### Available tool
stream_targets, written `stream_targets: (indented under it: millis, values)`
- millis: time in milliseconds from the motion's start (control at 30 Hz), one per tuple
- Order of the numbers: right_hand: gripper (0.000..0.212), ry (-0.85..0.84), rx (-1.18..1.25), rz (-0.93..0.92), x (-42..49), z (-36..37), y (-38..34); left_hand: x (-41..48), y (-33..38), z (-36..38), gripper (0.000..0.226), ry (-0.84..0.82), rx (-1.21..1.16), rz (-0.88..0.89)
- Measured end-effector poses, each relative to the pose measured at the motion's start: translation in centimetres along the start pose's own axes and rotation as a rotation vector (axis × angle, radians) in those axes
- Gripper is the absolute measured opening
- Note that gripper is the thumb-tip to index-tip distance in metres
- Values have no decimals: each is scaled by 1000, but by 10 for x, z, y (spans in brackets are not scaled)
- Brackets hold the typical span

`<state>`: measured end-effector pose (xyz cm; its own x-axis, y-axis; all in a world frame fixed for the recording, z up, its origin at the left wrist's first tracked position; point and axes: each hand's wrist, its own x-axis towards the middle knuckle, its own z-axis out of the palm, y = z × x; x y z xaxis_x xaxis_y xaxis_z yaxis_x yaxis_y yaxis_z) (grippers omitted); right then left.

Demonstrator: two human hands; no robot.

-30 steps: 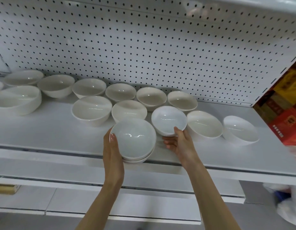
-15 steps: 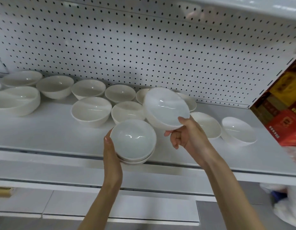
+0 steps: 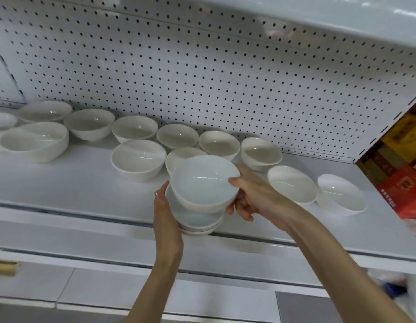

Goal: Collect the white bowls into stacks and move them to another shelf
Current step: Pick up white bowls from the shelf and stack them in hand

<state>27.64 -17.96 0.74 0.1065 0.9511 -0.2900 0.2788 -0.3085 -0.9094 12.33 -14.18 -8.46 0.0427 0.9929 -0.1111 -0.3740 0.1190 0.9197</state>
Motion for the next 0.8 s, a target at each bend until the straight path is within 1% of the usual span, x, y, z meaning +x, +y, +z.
stream_targets:
  millis: [200, 233, 300, 333, 467, 600, 733, 800]
  values:
    - [31, -22, -88, 45, 1, 2, 2, -2, 0, 4, 70, 71, -19, 25]
    - [32, -22, -98, 51, 1, 2, 2, -3, 0, 6, 66, 89, -18, 28]
    - [34, -21, -115, 59, 2, 3, 3, -3, 0, 9, 50, 126, -16, 45]
    - [35, -19, -121, 61, 2, 4, 3, -2, 0, 11, 47, 146, -19, 55]
    - [36, -5, -133, 66, 3, 7, 5, -5, -1, 17, 64, 206, -79, 119]
    - [36, -6, -127, 61, 6, 7, 6, -4, -2, 19, 54, 241, -93, 115]
    - [35, 6, -79, 49, 8, 7, 9, -1, -5, 18, 64, 255, -91, 113]
    - [35, 14, -41, 36, 9, 7, 11, -1, -6, 19, 61, 259, -103, 107]
